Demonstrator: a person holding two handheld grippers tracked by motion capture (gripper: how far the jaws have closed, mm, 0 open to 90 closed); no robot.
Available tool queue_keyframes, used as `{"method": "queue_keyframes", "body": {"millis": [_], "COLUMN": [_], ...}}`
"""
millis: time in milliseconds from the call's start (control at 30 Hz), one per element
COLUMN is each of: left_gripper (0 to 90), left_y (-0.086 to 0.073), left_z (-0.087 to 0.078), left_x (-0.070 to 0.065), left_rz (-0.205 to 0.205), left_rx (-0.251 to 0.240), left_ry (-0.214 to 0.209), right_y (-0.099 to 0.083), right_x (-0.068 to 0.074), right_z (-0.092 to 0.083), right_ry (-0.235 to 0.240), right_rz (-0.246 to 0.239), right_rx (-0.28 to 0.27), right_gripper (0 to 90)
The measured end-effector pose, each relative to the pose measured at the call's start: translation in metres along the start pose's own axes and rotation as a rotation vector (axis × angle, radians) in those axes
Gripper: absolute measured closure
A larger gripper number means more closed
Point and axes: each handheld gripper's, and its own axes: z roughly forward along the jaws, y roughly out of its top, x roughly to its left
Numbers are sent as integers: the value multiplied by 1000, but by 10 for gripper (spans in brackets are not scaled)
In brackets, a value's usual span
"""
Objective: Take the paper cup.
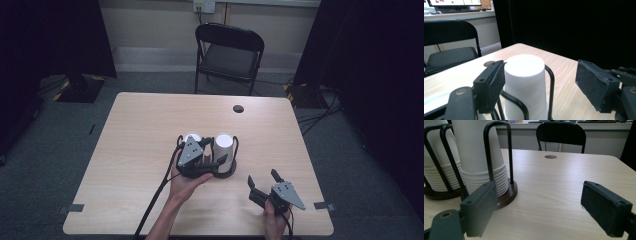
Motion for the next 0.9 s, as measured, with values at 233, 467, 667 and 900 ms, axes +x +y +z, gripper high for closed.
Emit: {"method": "queue_keyframes", "body": {"millis": [233,467,667,900], "left_gripper": [236,235,244,256], "left_y": [8,12,11,10], "left_z": [13,25,37,45], "left_x": [14,17,15,15], "left_rz": [-3,-18,-15,0], "left_rx": [13,18,26,47], "left_ry": [-9,-35,-13,0], "right_y": [0,0,0,0], "right_x": [0,0,0,0], "right_z": [0,-1,-1,-1], "right_ry": [2,3,5,8], "right_rz": [-2,-3,-3,-3], "right_rx": [-8,-7,-6,-10], "right_gripper": [133,134,135,135]}}
